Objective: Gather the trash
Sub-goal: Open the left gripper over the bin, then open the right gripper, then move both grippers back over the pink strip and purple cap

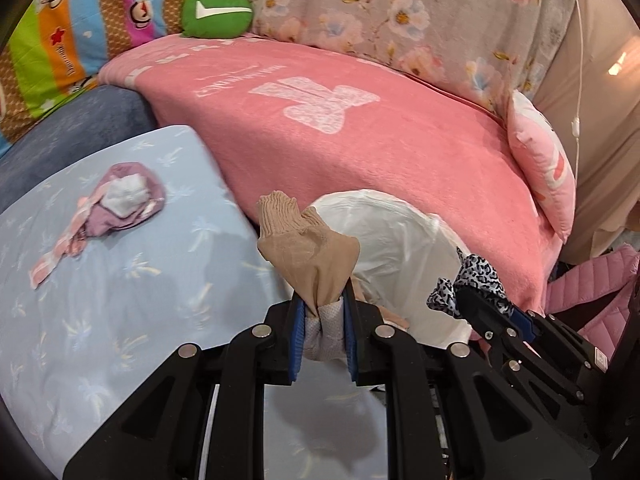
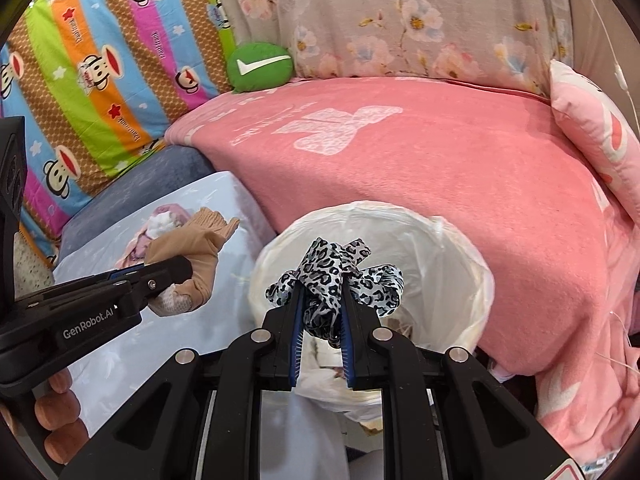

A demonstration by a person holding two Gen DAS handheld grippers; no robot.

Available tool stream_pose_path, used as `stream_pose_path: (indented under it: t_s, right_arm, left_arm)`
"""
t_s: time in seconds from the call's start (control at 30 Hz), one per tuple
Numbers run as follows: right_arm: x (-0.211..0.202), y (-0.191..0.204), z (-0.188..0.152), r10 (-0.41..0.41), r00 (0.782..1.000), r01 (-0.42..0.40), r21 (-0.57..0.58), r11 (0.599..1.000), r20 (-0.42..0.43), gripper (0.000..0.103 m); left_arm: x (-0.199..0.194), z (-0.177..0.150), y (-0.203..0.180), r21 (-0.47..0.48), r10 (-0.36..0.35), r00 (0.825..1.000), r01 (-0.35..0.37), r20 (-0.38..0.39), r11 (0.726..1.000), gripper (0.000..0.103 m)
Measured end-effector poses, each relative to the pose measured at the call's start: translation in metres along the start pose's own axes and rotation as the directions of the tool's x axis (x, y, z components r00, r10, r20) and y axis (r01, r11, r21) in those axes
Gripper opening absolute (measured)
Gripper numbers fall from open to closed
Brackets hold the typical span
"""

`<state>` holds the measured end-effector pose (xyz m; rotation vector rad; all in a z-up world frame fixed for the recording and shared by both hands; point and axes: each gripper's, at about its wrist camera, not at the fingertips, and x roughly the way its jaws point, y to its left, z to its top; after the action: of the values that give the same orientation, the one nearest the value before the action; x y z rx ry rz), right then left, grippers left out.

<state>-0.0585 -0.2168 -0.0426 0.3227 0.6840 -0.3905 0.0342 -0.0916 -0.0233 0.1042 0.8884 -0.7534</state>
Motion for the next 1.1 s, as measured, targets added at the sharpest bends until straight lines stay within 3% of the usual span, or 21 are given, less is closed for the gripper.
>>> stream_pose_path:
  t_s: [0.27, 0.33, 0.4, 0.83, 1.1]
  right_arm:
    - [0.006, -0.029, 0.003, -0.034, 0.999, 0.034, 0.038, 0.999, -0.002, 0.015]
    - [0.008, -0.034, 0.003, -0.038, 0.999, 0.038, 0.047, 0.998, -0.004, 0.015]
    - [0.01, -0.039, 0.005, -0.041, 0.999, 0.041, 0.058, 0.997, -0.004, 0.015]
    - [0.025, -0.032, 0.013, -0.022, 1.0, 0.021, 0.05, 0.999, 0.001, 0.02]
    - [0.027, -0.014, 0.019, -0.01, 1.0, 0.01, 0.022, 1.0, 0.016, 0.037]
  left_arm:
    - [0.026, 0.011, -0.031, 0.025, -0.072, 0.997, 0.073, -0.037, 0.997, 0.021]
    - [0.029, 0.013, -0.033, 0.018, -0.066, 0.997, 0.066, -0.034, 0.998, 0.042]
    - [0.029, 0.015, -0.033, 0.007, -0.054, 0.998, 0.054, -0.013, 0.999, 0.056]
    - [0.027, 0.007, -0.009, -0.032, 0.083, 0.997, -0.082, 0.006, 0.996, 0.057]
    - [0.022, 0.003, 0.007, -0.056, 0.127, 0.992, -0.126, 0.02, 0.991, 0.057]
